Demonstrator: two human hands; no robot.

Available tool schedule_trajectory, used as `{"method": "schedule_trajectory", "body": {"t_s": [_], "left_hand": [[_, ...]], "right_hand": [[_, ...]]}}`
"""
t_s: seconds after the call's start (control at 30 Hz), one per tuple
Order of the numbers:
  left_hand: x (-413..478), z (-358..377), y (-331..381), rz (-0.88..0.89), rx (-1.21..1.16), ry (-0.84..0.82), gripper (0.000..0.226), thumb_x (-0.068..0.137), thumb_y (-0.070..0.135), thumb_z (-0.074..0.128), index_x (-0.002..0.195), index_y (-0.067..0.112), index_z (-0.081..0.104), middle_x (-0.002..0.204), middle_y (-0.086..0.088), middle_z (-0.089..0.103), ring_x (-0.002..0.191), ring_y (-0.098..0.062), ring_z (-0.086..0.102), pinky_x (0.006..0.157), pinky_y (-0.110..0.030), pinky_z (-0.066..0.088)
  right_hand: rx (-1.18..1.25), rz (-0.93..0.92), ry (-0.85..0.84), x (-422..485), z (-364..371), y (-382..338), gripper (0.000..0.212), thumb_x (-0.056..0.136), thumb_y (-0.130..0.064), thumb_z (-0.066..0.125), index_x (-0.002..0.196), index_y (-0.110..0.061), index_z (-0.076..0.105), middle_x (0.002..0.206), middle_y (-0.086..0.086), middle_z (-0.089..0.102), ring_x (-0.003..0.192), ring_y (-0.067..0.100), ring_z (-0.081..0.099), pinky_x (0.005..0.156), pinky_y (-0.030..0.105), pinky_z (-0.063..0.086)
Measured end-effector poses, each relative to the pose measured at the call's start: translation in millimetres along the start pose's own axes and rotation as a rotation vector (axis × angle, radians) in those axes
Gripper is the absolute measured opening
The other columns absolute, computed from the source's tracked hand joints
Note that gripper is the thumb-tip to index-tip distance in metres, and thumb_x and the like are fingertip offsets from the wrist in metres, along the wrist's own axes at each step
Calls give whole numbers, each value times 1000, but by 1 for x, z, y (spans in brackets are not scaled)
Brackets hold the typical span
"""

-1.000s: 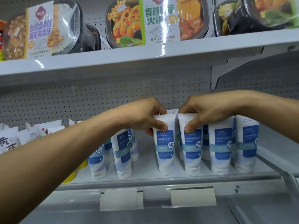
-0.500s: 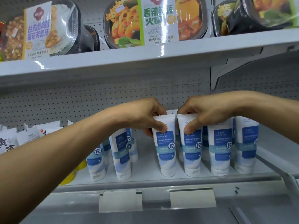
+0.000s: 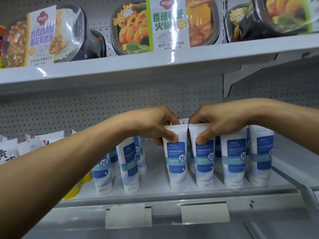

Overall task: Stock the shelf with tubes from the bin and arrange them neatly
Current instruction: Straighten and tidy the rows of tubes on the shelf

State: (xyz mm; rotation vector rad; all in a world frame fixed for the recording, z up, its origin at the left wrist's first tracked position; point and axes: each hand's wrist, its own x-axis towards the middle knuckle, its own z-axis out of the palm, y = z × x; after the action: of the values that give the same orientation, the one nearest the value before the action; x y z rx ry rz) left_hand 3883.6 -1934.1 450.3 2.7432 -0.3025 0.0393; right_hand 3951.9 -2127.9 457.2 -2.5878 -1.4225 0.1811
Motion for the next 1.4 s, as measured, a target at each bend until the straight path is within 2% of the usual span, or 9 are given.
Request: {"method": "schedule_trajectory", "body": {"t_s": [0.37,0.53,0.6,0.73,0.9,1.1,1.2,1.27,1.4], "left_hand": [[-6,-2,9,-52,58,27,29,85,37,69,110,21,68,100,5,74,83,-12,71,71,-30,61],[-22,-41,-3,10,183,332,19,93,37,59,109,33,68,101,16,70,90,3,63,72,-17,49],[-27,-57,-22,-19,202,354,15,93,29,61,105,37,67,103,18,68,93,6,61,81,-18,47],[-28,-70,-53,-172,201,93,37,89,4,65,120,25,64,119,8,65,112,-6,60,88,-12,46],[-15,-66,-68,-212,278,-80,37,89,12,66,119,34,66,128,18,61,120,1,52,107,-26,36],[-1,-64,-83,-140,231,-35,21,87,22,70,106,30,73,104,18,73,97,4,66,92,-21,49],[5,-60,-83,-105,181,-26,14,85,20,72,97,27,75,97,14,75,90,-2,69,89,-27,55],[8,-56,-81,-94,129,-5,12,85,19,72,96,22,74,95,9,75,88,-7,70,85,-31,58],[13,-51,-77,-76,109,26,20,86,20,72,105,14,73,101,1,75,88,-9,71,72,-23,57]], "right_hand": [[-17,12,11,1,-6,-3,13,86,-40,67,97,-32,66,93,-15,73,82,3,70,80,31,59],[42,-87,247,9,-22,-5,20,85,-46,62,94,-29,69,88,-12,73,80,2,69,79,27,54],[46,-128,318,16,-24,-7,16,87,-41,62,92,-27,69,85,-10,73,76,-1,67,72,20,53],[-35,-130,314,40,-25,-16,15,90,-36,63,102,-30,69,95,-16,70,87,-3,64,72,9,48],[-119,-75,146,68,-23,-31,30,92,-33,62,120,-22,66,116,-13,66,105,4,62,97,23,47],[-166,-38,21,86,-19,-33,22,88,-29,67,107,-19,73,101,-11,74,93,3,68,92,28,54],[-160,-26,0,90,-15,-28,19,87,-29,69,102,-18,75,97,-8,75,90,6,70,91,33,56],[-123,-32,10,90,-14,-26,17,87,-27,69,100,-17,75,95,-7,76,88,6,70,90,33,56],[-66,-36,8,88,-13,-25,16,88,-25,68,100,-17,75,94,-7,76,85,7,71,83,29,58]]}}
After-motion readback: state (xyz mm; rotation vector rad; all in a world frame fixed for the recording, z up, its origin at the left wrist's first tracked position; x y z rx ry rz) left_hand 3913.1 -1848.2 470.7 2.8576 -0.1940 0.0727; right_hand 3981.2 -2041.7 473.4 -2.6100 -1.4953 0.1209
